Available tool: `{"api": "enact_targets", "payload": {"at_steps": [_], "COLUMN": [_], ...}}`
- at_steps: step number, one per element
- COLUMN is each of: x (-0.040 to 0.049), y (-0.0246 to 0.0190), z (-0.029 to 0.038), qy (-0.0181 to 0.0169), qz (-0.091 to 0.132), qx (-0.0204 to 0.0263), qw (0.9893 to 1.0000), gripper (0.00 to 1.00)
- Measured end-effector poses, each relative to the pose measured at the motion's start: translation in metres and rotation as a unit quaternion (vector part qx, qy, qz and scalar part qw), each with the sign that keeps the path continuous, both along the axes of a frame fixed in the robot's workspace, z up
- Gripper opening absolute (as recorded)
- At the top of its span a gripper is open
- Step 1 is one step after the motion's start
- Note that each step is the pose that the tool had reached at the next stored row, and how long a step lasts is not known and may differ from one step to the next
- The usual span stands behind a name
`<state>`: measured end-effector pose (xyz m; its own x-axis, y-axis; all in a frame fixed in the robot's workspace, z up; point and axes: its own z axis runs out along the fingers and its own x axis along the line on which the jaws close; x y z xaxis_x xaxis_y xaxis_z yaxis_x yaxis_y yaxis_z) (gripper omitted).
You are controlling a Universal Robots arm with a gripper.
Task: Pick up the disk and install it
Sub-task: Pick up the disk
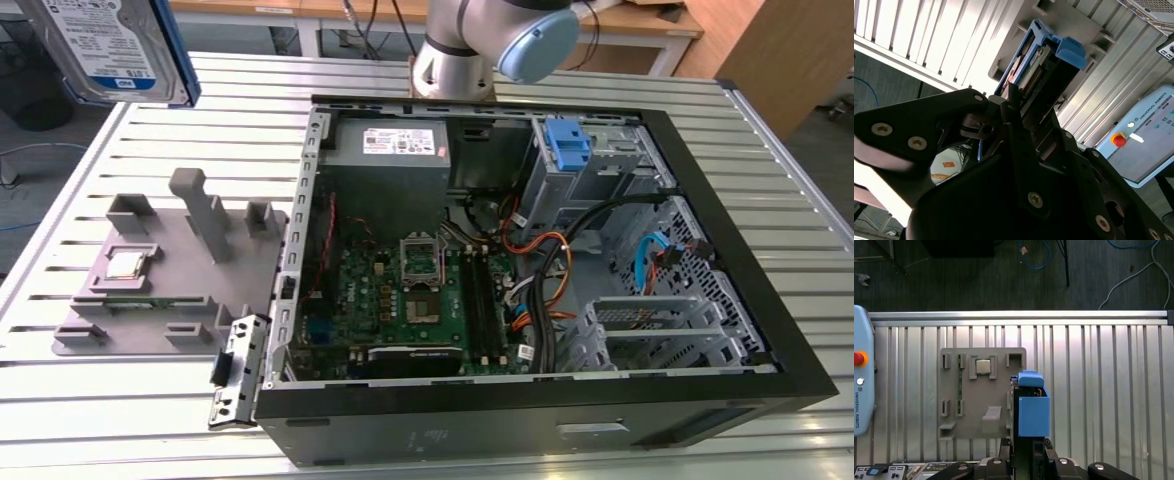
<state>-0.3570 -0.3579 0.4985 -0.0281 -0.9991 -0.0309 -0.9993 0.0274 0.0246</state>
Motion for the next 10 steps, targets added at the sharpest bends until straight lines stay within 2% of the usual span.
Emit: {"api": "enact_targets", "payload": {"at_steps": [2,10], "x": [0.0039,0.0065], "y": [0.0,0.0], "z": [0.0,0.0], "qy": [0.0,0.0], "qz": [0.0,0.0], "qx": [0.0,0.0], "qw": [1.0,1.0], "gripper": [0.35,0.35]}}
